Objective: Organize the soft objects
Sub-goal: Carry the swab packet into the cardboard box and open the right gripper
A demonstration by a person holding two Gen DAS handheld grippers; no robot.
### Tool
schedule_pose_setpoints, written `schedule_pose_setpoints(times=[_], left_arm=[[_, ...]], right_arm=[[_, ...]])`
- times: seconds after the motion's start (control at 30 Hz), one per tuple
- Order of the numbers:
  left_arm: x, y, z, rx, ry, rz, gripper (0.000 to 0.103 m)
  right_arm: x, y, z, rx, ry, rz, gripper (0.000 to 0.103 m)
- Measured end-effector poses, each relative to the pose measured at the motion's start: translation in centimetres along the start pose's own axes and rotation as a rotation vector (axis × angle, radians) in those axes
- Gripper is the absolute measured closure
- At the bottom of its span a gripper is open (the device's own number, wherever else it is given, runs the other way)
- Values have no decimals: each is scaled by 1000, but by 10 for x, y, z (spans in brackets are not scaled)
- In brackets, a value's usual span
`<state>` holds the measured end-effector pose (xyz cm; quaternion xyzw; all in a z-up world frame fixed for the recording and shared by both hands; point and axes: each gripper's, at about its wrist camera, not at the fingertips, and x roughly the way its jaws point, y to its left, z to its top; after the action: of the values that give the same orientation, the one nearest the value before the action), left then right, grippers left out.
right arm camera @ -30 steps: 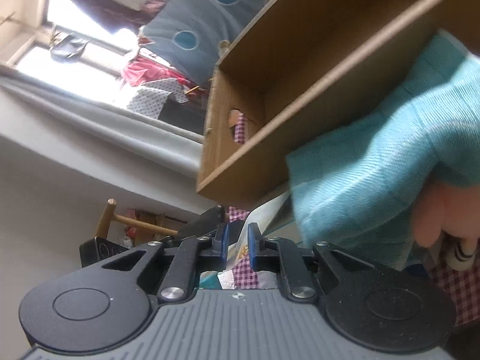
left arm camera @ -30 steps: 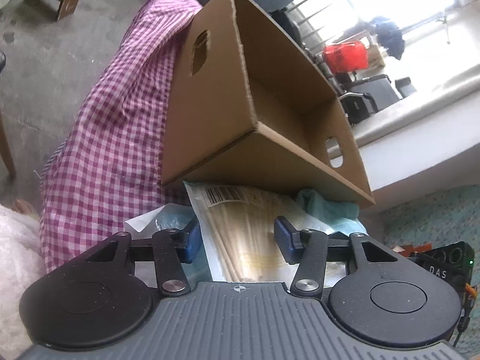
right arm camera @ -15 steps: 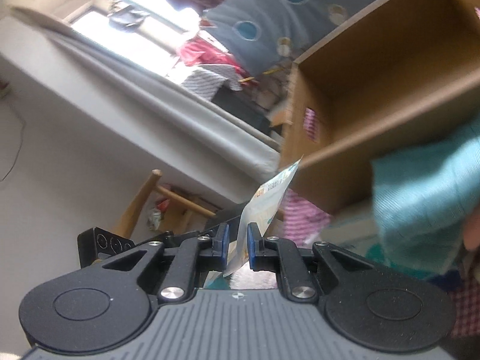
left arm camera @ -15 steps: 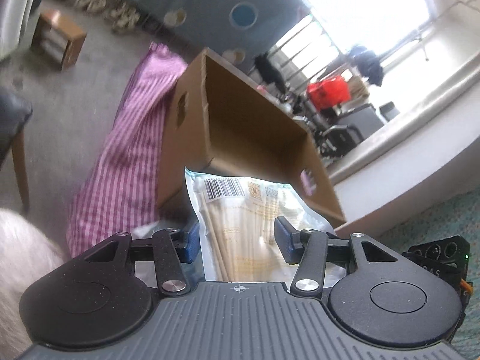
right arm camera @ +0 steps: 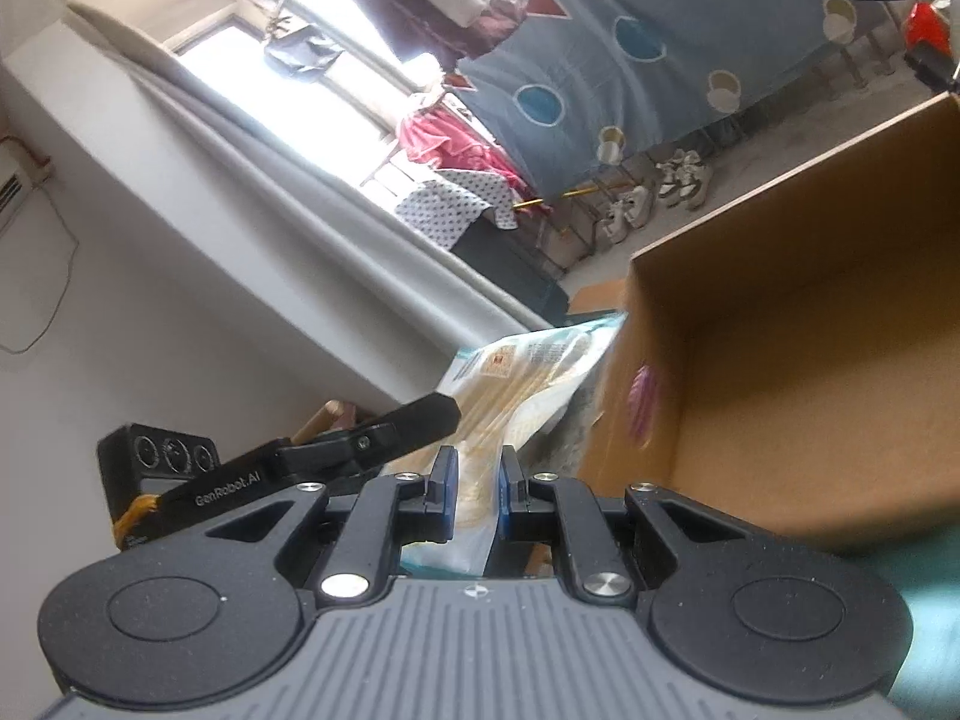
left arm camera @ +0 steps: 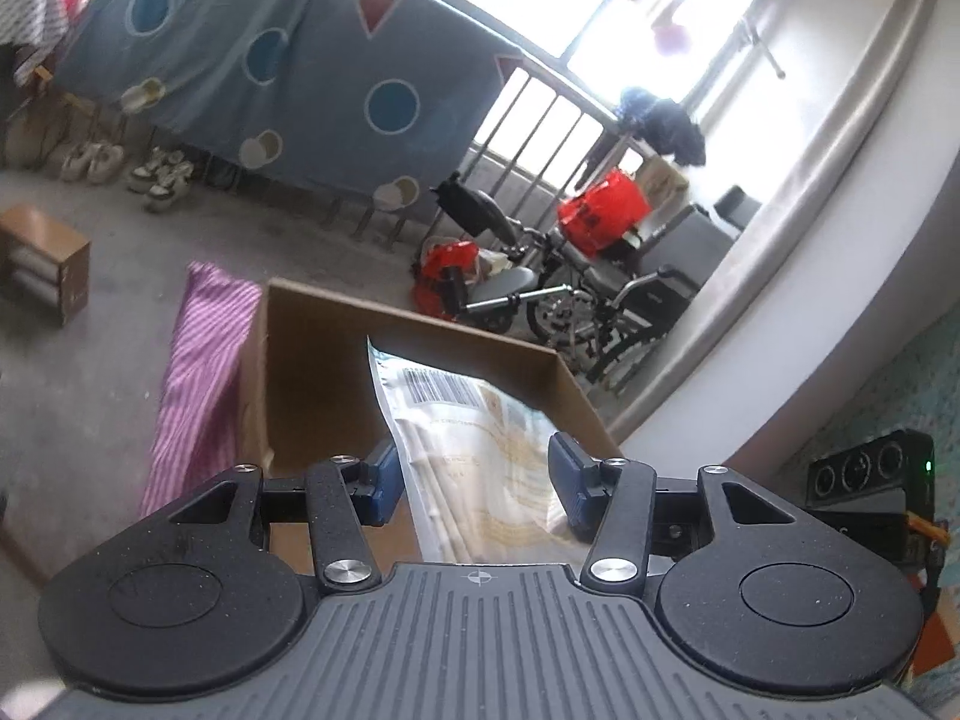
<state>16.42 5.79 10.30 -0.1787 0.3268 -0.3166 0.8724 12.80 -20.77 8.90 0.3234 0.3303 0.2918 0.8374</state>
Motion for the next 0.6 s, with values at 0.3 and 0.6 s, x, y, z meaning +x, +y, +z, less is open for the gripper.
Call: schedule_pose_setpoints(times=[0.3, 0.6], left_arm=[[101, 4, 33, 74, 93, 74, 53], [169, 23, 39, 120, 186, 227, 53]], right_arm=[[54, -76, 72, 95, 98, -88, 89], [125, -140, 105, 148, 217, -197, 89]])
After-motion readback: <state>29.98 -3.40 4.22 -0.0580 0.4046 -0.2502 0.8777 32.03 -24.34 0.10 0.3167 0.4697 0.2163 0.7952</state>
